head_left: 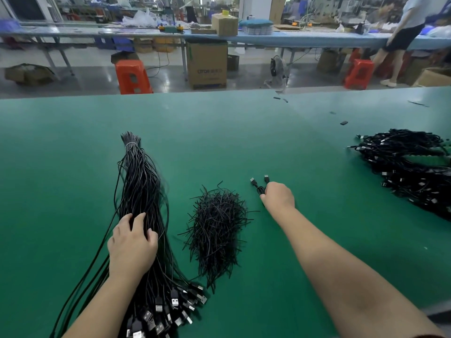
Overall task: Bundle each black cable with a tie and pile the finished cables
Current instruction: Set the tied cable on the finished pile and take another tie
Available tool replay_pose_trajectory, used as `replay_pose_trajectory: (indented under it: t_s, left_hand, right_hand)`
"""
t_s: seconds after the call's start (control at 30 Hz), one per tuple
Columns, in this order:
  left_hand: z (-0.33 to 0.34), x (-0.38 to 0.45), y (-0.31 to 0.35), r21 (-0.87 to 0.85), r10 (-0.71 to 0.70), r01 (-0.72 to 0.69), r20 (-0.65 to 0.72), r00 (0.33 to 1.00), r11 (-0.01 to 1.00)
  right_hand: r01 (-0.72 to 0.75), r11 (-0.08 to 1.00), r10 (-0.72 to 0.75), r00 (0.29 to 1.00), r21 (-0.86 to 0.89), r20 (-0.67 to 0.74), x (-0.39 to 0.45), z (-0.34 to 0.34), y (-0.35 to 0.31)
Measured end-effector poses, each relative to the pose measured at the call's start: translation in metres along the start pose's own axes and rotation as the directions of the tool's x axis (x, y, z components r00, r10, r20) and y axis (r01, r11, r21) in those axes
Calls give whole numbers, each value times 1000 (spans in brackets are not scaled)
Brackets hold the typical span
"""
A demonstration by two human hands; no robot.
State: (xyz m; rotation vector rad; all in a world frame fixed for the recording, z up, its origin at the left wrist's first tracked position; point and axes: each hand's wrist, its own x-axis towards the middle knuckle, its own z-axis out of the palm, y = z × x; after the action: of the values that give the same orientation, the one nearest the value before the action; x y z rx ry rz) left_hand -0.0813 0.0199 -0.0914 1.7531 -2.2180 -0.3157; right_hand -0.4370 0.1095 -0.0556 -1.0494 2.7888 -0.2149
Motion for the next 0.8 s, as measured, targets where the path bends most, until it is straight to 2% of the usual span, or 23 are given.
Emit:
replay_pose_trajectory:
  t_s: [0.23, 0.4, 0.47, 0.53, 0.6, 0.67, 0.73, 0.8]
  left_hand:
    - [0, -1, 0, -3, 0, 0, -7, 1000, 1000]
    - [-1, -1, -1, 3, 4, -4, 7, 1000, 1000]
    - [-2, -1, -1, 0, 4, -4, 13, 1000, 1000]
    - [-4, -1, 0, 11, 6, -6, 29, 1000, 1000]
    - [-7, 1, 0, 13, 8, -9, 65, 998, 1000]
    - [-12, 7, -1, -82, 19, -13, 83, 996, 997]
    - [-24, 16, -9, -236, 30, -14, 65, 997, 972]
    - [-37, 25, -27, -272, -21, 18, -8, 1000, 962]
  right_hand:
    - [-14, 994, 25, 995, 110, -101, -4, 3, 0]
    - [106, 924, -21, 973, 368, -228, -37, -8, -28]
    - [176, 870, -73, 970, 461, -233, -62, -16, -47]
    - [268, 805, -231, 963, 529, -136, -95, -20, -69]
    - [357, 740, -457, 889, 569, 37, -132, -21, -93]
    - [473, 685, -626, 771, 554, 116, -165, -15, -113]
    - [580, 640, -723, 676, 504, 139, -190, -7, -128]
    - [641, 617, -770, 612, 457, 181, -204, 2, -136]
